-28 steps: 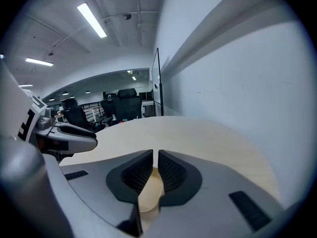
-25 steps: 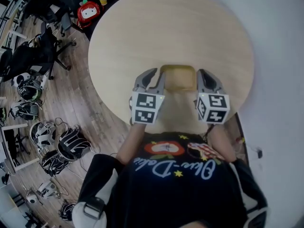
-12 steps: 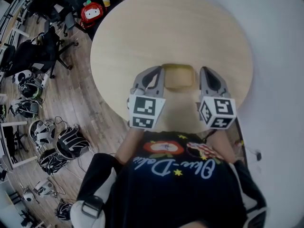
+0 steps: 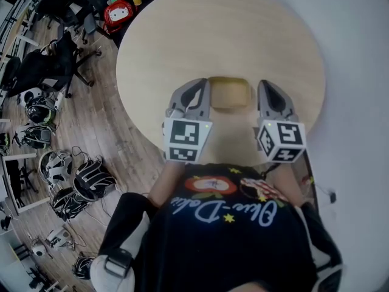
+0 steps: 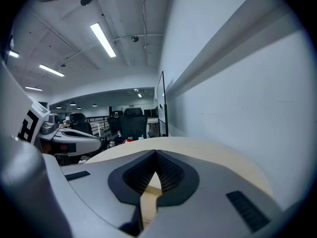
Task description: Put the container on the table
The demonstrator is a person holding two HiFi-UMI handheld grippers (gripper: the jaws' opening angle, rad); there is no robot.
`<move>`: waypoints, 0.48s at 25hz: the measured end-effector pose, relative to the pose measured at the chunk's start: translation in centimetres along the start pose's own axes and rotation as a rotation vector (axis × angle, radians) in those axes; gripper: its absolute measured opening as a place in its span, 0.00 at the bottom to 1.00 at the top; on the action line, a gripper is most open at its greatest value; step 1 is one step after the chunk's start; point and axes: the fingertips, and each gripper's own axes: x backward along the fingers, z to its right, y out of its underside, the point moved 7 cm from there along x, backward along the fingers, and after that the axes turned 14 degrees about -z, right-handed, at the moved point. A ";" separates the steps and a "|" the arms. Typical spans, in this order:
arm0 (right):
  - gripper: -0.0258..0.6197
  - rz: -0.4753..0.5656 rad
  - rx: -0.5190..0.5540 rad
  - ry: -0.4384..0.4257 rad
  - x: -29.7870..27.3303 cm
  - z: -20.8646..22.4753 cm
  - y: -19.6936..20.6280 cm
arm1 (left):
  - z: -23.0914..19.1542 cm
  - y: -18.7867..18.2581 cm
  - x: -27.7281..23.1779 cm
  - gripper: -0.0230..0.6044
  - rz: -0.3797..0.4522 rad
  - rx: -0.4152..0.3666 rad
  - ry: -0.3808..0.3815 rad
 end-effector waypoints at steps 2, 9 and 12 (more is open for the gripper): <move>0.04 -0.001 0.001 0.001 0.0 0.0 0.2 | 0.1 0.1 -0.1 0.04 0.000 -0.003 0.000; 0.04 -0.014 0.012 0.003 0.0 0.0 0.0 | 0.2 0.0 -0.1 0.04 -0.004 -0.008 0.004; 0.04 -0.015 0.015 0.005 -0.1 0.0 0.0 | 0.1 0.0 -0.2 0.04 -0.009 -0.008 0.003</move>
